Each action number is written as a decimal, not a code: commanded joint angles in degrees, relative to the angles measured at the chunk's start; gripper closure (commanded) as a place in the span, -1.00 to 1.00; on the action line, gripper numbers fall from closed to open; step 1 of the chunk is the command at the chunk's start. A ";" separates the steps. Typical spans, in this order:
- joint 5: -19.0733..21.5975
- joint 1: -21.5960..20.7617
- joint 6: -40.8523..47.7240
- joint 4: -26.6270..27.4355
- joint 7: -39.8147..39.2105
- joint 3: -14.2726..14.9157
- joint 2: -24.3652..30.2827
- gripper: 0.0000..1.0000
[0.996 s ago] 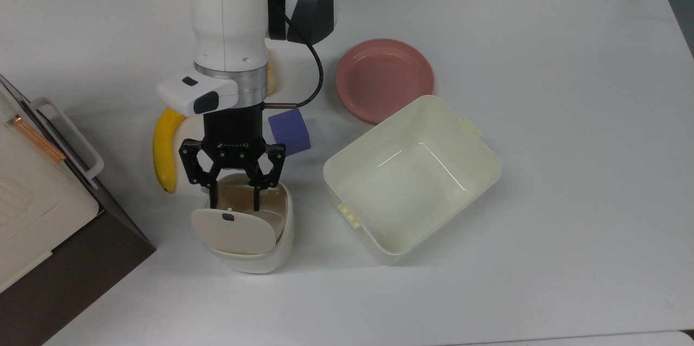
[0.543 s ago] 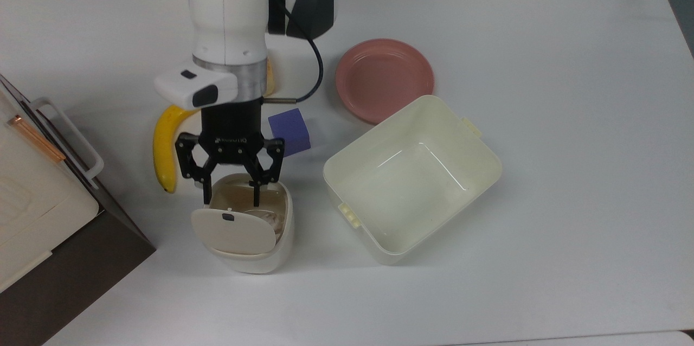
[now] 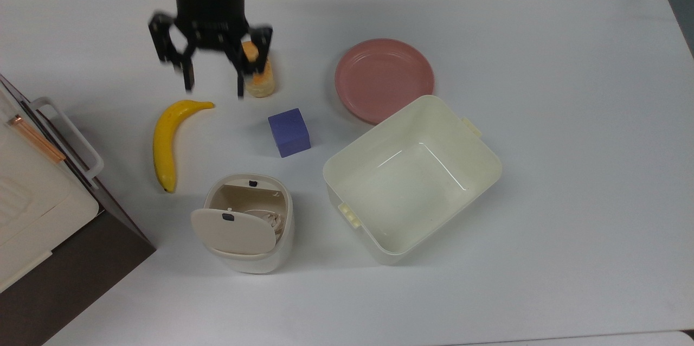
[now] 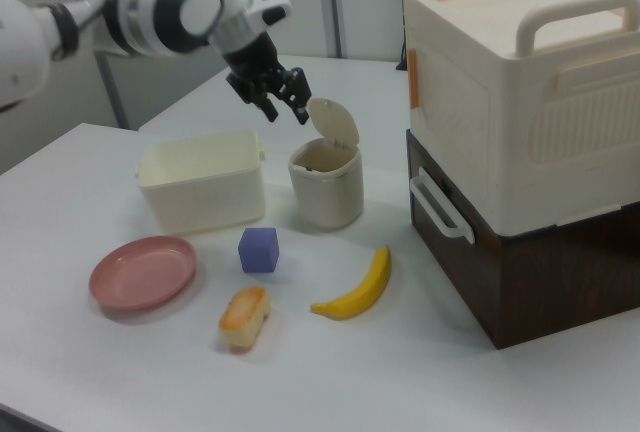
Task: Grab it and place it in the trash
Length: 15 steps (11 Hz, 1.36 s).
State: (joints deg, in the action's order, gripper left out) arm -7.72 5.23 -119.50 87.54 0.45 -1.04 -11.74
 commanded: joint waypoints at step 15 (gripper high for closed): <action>4.12 3.21 25.11 10.46 -8.09 1.74 15.87 -1.00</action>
State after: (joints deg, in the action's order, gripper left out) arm -4.67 7.86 -92.58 95.69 -4.90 0.18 2.58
